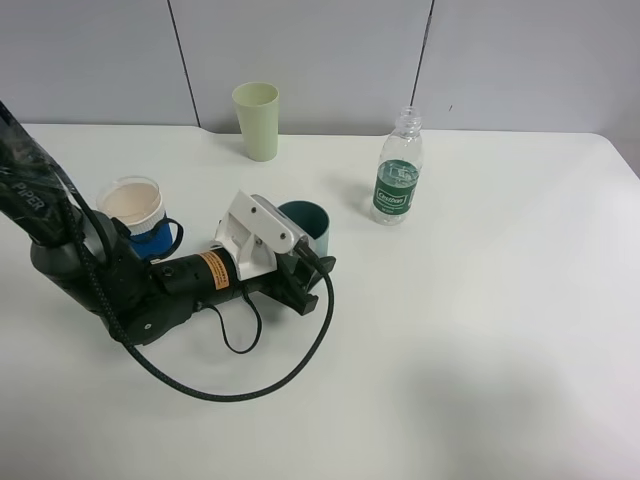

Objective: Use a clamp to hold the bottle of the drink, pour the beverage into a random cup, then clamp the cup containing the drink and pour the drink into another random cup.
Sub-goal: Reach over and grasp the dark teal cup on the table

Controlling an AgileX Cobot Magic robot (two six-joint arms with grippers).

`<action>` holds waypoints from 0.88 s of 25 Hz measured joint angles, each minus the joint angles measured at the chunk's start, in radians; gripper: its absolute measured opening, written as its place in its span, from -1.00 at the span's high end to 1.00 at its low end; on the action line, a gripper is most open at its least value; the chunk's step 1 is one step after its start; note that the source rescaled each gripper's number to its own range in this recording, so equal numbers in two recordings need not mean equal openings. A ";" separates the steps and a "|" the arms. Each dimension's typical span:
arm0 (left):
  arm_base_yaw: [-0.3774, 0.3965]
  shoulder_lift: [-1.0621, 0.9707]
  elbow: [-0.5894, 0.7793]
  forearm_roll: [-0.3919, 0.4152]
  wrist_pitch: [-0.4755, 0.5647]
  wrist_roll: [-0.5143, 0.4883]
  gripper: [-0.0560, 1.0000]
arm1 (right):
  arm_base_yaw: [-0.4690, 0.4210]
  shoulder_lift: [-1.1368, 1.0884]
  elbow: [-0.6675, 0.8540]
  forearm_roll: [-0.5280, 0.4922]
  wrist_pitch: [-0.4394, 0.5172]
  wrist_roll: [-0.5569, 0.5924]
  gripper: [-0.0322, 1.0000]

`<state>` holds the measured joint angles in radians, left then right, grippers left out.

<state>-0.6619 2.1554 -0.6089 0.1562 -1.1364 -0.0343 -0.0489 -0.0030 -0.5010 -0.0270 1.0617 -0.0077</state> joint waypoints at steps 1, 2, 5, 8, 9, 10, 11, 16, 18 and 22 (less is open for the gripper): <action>0.000 -0.008 0.005 -0.001 0.005 -0.005 0.85 | 0.000 0.000 0.000 0.000 0.000 0.000 -1.00; 0.000 -0.017 0.013 -0.002 0.016 -0.011 0.85 | 0.000 0.000 0.000 0.000 0.000 0.000 -1.00; 0.000 -0.058 0.047 -0.006 0.050 -0.029 0.85 | 0.000 0.000 0.000 0.000 0.000 0.000 -1.00; 0.000 -0.112 0.084 -0.027 0.068 -0.034 0.85 | 0.000 0.000 0.000 0.000 0.000 0.000 -1.00; 0.000 -0.128 0.098 -0.037 0.069 -0.034 0.85 | 0.000 0.000 0.000 0.000 0.000 0.000 -1.00; 0.000 -0.148 0.109 -0.046 0.069 -0.034 0.85 | 0.000 0.000 0.000 0.000 0.000 0.000 -1.00; 0.000 -0.168 0.124 -0.060 0.069 -0.034 0.85 | 0.000 0.000 0.000 0.000 0.000 0.000 -1.00; 0.000 -0.266 0.213 -0.151 0.071 -0.033 0.85 | 0.000 0.000 0.000 0.000 0.000 0.000 -1.00; 0.000 -0.315 0.253 -0.196 0.071 -0.033 0.85 | 0.000 0.000 0.000 0.000 0.000 0.000 -1.00; 0.000 -0.412 0.333 -0.276 0.071 -0.033 0.85 | 0.000 0.000 0.000 0.000 0.000 0.000 -1.00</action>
<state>-0.6619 1.7432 -0.2760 -0.1199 -1.0657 -0.0675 -0.0489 -0.0030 -0.5010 -0.0270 1.0617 -0.0077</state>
